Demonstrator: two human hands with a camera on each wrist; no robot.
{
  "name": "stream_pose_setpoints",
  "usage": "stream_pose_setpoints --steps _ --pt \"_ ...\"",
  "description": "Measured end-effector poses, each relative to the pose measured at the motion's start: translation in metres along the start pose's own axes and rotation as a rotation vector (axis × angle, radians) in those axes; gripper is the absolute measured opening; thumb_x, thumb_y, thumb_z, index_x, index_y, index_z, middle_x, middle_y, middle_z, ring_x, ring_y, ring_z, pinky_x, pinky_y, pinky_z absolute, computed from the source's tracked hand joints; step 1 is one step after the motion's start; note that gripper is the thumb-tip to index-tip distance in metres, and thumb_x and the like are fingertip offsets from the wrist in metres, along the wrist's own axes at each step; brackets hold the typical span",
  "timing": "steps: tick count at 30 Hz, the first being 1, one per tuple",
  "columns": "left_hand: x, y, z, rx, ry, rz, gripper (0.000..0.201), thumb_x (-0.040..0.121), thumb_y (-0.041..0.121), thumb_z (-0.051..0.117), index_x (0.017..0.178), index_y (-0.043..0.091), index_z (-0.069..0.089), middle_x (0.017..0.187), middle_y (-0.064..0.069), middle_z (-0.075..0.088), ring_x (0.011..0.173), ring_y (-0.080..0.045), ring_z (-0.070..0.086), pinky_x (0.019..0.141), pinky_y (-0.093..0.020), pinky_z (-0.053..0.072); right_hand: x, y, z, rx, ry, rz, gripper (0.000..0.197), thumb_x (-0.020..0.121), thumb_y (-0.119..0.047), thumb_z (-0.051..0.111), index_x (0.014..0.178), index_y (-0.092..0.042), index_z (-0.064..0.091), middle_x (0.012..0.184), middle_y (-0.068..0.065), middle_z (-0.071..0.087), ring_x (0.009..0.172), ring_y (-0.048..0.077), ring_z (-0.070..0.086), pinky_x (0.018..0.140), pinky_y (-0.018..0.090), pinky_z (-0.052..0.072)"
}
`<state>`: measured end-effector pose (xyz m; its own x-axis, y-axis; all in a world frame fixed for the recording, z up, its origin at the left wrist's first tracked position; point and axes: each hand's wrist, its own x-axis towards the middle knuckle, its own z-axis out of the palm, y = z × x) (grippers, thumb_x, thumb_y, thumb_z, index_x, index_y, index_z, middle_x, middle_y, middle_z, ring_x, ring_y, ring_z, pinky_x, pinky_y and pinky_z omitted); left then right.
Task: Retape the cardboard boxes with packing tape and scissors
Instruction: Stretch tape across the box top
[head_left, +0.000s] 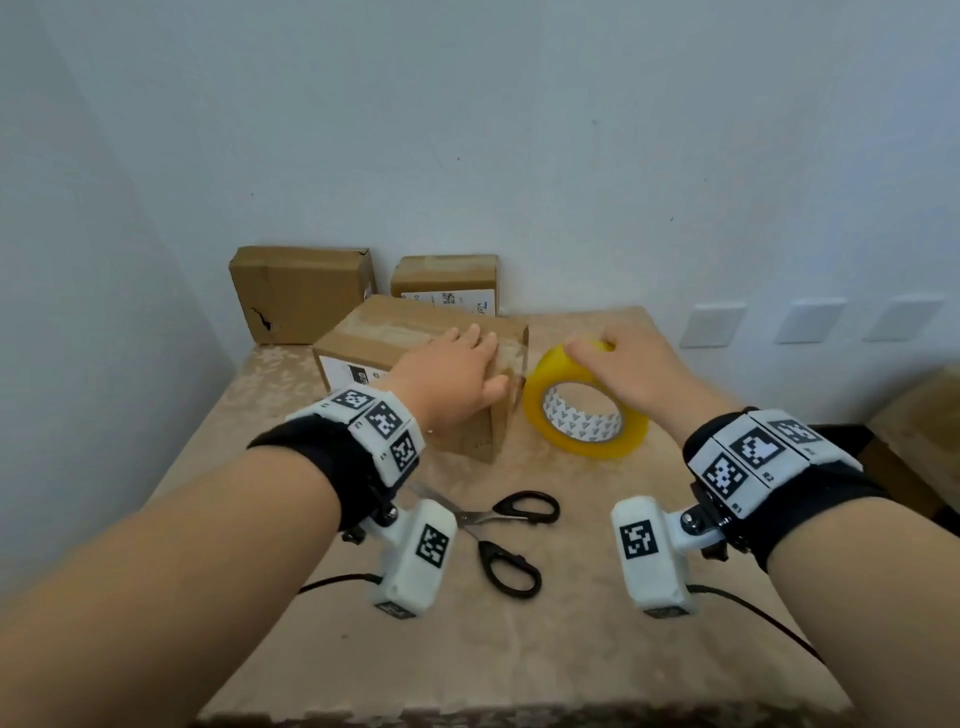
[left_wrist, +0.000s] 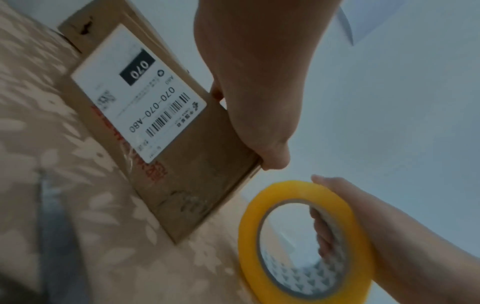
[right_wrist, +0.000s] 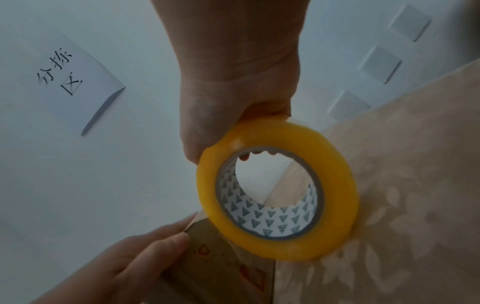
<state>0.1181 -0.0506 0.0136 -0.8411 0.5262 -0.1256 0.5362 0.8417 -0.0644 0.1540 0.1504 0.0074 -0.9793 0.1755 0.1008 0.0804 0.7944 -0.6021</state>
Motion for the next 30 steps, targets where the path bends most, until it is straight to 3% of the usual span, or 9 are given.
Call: stream_pose_setpoints --steps 3,8,11,15,19,22,24,27,30 --pt "-0.014 -0.012 0.000 0.047 0.035 0.048 0.056 0.103 0.036 0.021 0.152 0.012 0.008 0.160 -0.007 0.006 0.145 -0.020 0.017 0.113 -0.034 0.024 -0.013 -0.017 0.001 0.056 -0.038 -0.022 0.048 0.089 -0.055 0.052 0.061 -0.019 0.039 0.062 -0.003 0.037 0.060 0.017 0.040 0.055 0.031 0.026" --pt "-0.040 -0.034 0.016 -0.044 0.120 0.085 0.051 0.104 0.025 0.027 0.152 0.015 0.014 0.159 -0.001 0.012 0.145 -0.014 0.017 0.116 -0.029 0.016 -0.042 -0.060 -0.003 0.015 -0.190 -0.069 0.042 0.098 -0.047 0.045 0.112 -0.012 0.062 0.108 0.004 0.058 0.112 0.025 0.054 0.080 0.028 0.035" --pt "-0.053 -0.043 0.015 -0.122 0.172 0.077 0.047 0.103 0.021 0.032 0.150 0.018 0.026 0.156 0.002 0.025 0.141 -0.016 0.027 0.114 -0.029 0.020 -0.058 -0.074 0.005 0.213 -0.269 0.009 0.042 0.099 -0.044 0.044 0.119 -0.012 0.062 0.119 0.006 0.062 0.100 0.021 0.057 0.089 0.035 0.041" --pt "-0.078 -0.058 0.014 -0.060 0.289 0.034 0.039 0.100 0.022 0.041 0.139 0.028 0.047 0.137 -0.001 0.051 0.121 -0.024 0.046 0.098 -0.041 0.039 -0.078 -0.091 0.028 0.341 -0.463 0.137 0.038 0.097 -0.053 0.042 0.113 -0.020 0.053 0.101 0.002 0.061 0.081 0.016 0.058 0.066 0.030 0.050" --pt "-0.095 -0.061 0.009 -0.301 0.213 -0.154 0.037 0.101 0.031 0.039 0.136 0.031 0.050 0.112 -0.008 0.040 0.108 -0.025 0.041 0.097 -0.034 0.036 -0.089 -0.109 0.046 0.415 -0.556 0.174 0.038 0.096 -0.050 0.049 0.096 -0.012 0.055 0.082 0.008 0.067 0.061 0.017 0.068 0.050 0.028 0.057" --pt "-0.099 -0.056 0.007 -0.566 0.117 -0.243 0.045 0.100 0.043 0.036 0.140 0.026 0.045 0.134 -0.009 0.030 0.127 -0.026 0.037 0.106 -0.032 0.028 -0.071 -0.110 0.050 0.085 -0.356 0.036 0.045 0.102 -0.044 0.034 0.093 -0.007 0.058 0.087 0.014 0.068 0.073 0.028 0.069 0.065 0.036 0.058" --pt "-0.095 -0.053 0.010 -0.649 0.156 -0.285 0.049 0.099 0.045 0.037 0.142 0.020 0.040 0.146 -0.013 0.031 0.132 -0.027 0.037 0.103 -0.032 0.033 -0.052 -0.105 0.047 -0.166 -0.178 -0.135 0.024 0.101 -0.023 0.038 0.105 -0.009 0.057 0.107 0.014 0.059 0.095 0.032 0.060 0.081 0.040 0.051" --pt "-0.085 -0.053 0.016 -0.833 0.235 -0.317 0.052 0.100 0.036 0.041 0.146 0.013 0.031 0.146 -0.010 0.040 0.128 -0.023 0.044 0.099 -0.031 0.041 -0.038 -0.103 0.043 -0.270 -0.297 -0.273 0.050 0.092 -0.003 0.047 0.139 -0.019 0.046 0.145 0.014 0.038 0.131 0.031 0.041 0.110 0.038 0.034" --pt "-0.075 -0.061 0.021 -0.921 0.212 -0.253 0.045 0.101 0.025 0.042 0.144 0.015 0.038 0.145 -0.008 0.043 0.128 -0.023 0.044 0.105 -0.037 0.040 -0.038 -0.103 0.041 -0.262 -0.380 -0.397 0.044 0.092 -0.008 0.055 0.135 -0.017 0.054 0.138 0.003 0.053 0.127 0.018 0.047 0.102 0.024 0.033"
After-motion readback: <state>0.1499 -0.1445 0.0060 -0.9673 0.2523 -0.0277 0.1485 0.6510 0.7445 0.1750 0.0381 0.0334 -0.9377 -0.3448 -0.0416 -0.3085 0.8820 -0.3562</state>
